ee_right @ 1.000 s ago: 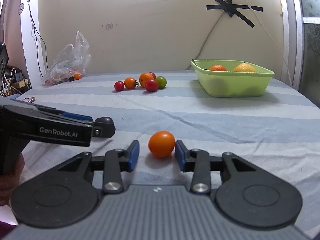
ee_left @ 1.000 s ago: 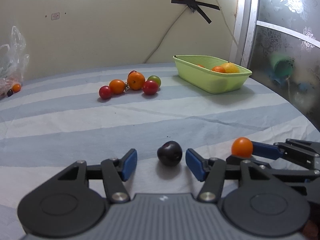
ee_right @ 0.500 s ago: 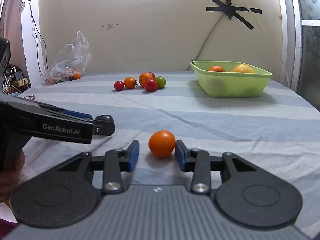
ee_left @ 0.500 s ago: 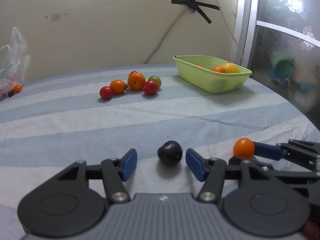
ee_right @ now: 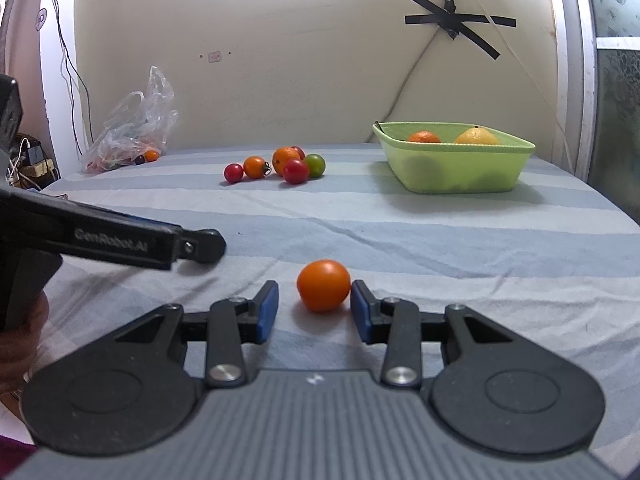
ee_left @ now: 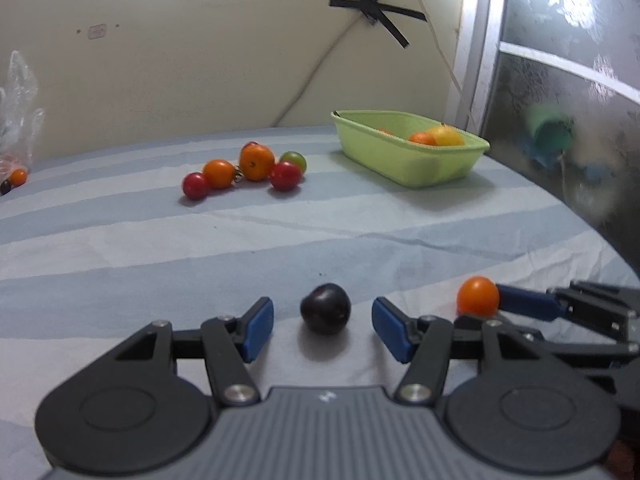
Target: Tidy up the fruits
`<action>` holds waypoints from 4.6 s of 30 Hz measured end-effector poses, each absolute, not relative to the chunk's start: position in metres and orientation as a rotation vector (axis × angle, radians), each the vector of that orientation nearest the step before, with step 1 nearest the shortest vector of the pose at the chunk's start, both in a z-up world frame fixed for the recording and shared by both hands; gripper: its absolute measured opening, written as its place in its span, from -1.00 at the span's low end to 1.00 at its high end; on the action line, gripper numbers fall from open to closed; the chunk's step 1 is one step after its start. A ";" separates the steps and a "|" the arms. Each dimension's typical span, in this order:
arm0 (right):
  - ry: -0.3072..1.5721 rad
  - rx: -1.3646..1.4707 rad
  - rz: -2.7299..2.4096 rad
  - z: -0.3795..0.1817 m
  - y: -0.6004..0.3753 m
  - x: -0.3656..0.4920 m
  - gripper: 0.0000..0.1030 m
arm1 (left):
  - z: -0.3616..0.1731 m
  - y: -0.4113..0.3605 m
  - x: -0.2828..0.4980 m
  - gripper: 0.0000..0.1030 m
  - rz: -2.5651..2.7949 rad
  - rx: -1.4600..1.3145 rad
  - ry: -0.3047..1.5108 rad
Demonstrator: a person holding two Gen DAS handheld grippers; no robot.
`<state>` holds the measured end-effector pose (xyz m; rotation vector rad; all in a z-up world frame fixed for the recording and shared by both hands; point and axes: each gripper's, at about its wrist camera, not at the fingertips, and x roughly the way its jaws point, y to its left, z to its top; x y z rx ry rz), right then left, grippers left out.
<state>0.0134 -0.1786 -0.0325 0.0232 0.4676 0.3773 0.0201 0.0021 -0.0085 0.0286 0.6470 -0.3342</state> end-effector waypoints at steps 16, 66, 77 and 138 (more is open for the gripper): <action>0.403 0.037 0.370 -0.016 -0.194 0.048 -0.39 | 0.030 -0.015 0.076 -0.48 -0.521 -0.121 0.579; 0.405 0.051 0.532 0.005 -0.168 0.134 -0.11 | 0.019 0.091 0.130 -0.01 -0.260 -0.160 0.622; 0.460 0.018 0.519 0.013 -0.132 0.183 -0.11 | 0.018 0.068 0.138 -0.01 -0.346 -0.062 0.592; 0.505 -0.033 0.443 -0.023 -0.206 0.071 -0.39 | -0.004 -0.028 0.030 -0.38 -0.558 0.130 0.646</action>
